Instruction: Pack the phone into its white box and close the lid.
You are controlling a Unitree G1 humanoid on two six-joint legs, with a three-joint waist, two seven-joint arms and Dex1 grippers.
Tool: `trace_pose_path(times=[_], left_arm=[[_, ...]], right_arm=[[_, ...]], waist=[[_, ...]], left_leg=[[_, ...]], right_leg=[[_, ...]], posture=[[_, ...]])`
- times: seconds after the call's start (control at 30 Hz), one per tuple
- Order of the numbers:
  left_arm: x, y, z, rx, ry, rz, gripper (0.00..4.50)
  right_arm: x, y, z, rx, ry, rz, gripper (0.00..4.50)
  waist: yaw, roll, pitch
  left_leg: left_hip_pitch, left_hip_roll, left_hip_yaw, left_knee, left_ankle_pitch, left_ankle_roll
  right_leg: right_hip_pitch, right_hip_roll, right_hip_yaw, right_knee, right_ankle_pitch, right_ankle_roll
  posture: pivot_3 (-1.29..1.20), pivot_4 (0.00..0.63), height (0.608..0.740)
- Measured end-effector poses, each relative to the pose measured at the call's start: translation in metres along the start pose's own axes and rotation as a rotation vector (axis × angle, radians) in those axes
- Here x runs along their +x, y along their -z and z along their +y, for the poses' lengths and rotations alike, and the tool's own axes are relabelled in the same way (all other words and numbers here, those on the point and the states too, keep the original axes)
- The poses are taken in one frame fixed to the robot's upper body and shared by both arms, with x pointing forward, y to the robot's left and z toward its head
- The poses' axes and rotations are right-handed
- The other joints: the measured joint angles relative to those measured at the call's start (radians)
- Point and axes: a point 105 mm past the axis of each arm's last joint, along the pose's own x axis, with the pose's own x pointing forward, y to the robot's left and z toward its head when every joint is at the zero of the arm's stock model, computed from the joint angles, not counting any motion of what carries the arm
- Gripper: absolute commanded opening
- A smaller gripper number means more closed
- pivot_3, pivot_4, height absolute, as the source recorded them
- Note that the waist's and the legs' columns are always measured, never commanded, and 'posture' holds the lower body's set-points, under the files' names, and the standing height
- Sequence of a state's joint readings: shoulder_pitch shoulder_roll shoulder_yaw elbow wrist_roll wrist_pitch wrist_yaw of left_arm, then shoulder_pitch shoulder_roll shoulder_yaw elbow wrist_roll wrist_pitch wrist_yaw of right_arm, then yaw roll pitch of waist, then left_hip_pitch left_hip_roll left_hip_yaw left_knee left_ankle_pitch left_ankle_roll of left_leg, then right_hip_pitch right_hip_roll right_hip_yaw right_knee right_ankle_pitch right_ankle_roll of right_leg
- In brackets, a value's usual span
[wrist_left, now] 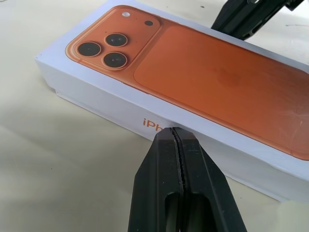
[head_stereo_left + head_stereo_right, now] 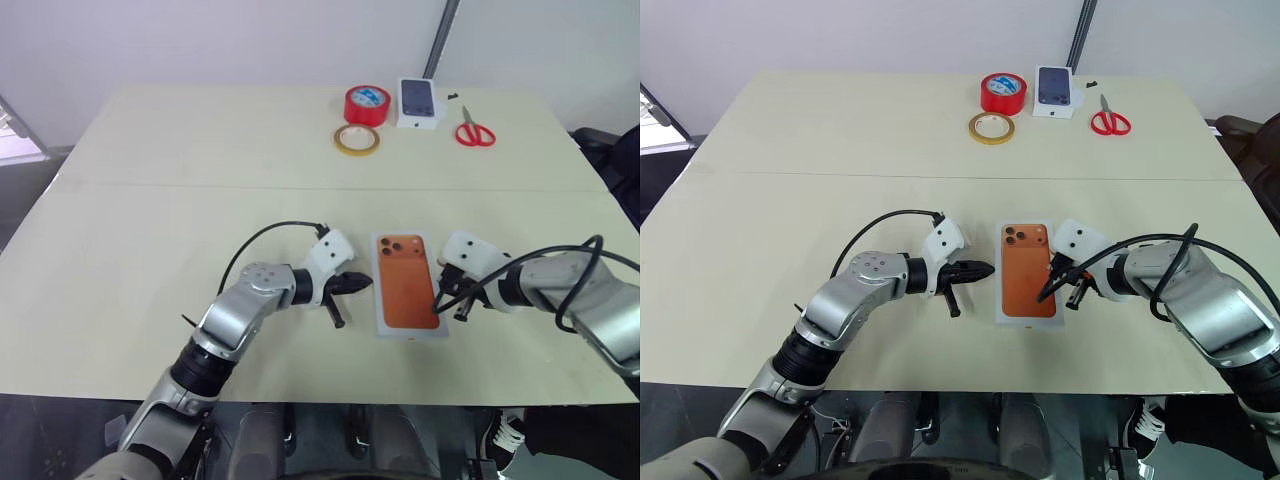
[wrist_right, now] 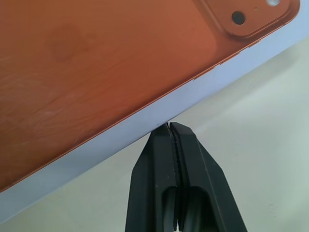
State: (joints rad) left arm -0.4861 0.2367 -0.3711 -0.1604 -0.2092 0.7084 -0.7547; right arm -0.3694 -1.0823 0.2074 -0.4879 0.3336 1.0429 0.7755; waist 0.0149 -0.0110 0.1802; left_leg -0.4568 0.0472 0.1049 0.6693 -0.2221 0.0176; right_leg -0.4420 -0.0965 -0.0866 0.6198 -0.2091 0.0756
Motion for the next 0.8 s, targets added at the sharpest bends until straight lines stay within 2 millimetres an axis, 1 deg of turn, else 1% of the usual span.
trace_pose_path(times=[0.33, 0.57, 0.7, 0.8], left_arm=[[0.000, 0.000, -0.001, 0.000, 0.002, -0.001, 0.00], [0.002, -0.001, -0.003, 0.002, 0.011, -0.005, 0.00], [0.003, -0.002, -0.004, 0.001, 0.015, -0.009, 0.00], [0.003, -0.002, -0.004, 0.001, 0.016, -0.008, 0.00]], right_arm=[[0.000, 0.005, 0.003, 0.004, -0.019, 0.015, 0.03], [-0.017, 0.000, -0.009, -0.002, 0.015, -0.015, 0.03], [-0.016, 0.005, -0.006, 0.010, -0.002, -0.006, 0.03], [-0.016, 0.004, -0.005, 0.005, -0.008, -0.008, 0.03]], waist=[[0.000, 0.000, 0.000], [0.000, 0.000, 0.000], [0.000, 0.000, 0.000], [0.000, 0.000, 0.000]], left_leg=[[0.000, 0.000, 0.000, 0.000, 0.000, 0.000], [0.000, 0.000, 0.000, 0.000, 0.000, 0.000], [0.000, 0.000, 0.000, 0.000, 0.000, 0.000], [0.000, 0.000, 0.000, 0.000, 0.000, 0.000]], right_leg=[[0.000, 0.000, 0.000, 0.000, 0.000, 0.000], [0.000, 0.000, 0.000, 0.000, 0.000, 0.000], [0.000, 0.000, 0.000, 0.000, 0.000, 0.000], [0.000, 0.000, 0.000, 0.000, 0.000, 0.000]], posture=[[0.00, 0.150, 0.736], [0.00, 0.150, 0.736], [0.00, 0.150, 0.736], [0.00, 0.150, 0.736]])
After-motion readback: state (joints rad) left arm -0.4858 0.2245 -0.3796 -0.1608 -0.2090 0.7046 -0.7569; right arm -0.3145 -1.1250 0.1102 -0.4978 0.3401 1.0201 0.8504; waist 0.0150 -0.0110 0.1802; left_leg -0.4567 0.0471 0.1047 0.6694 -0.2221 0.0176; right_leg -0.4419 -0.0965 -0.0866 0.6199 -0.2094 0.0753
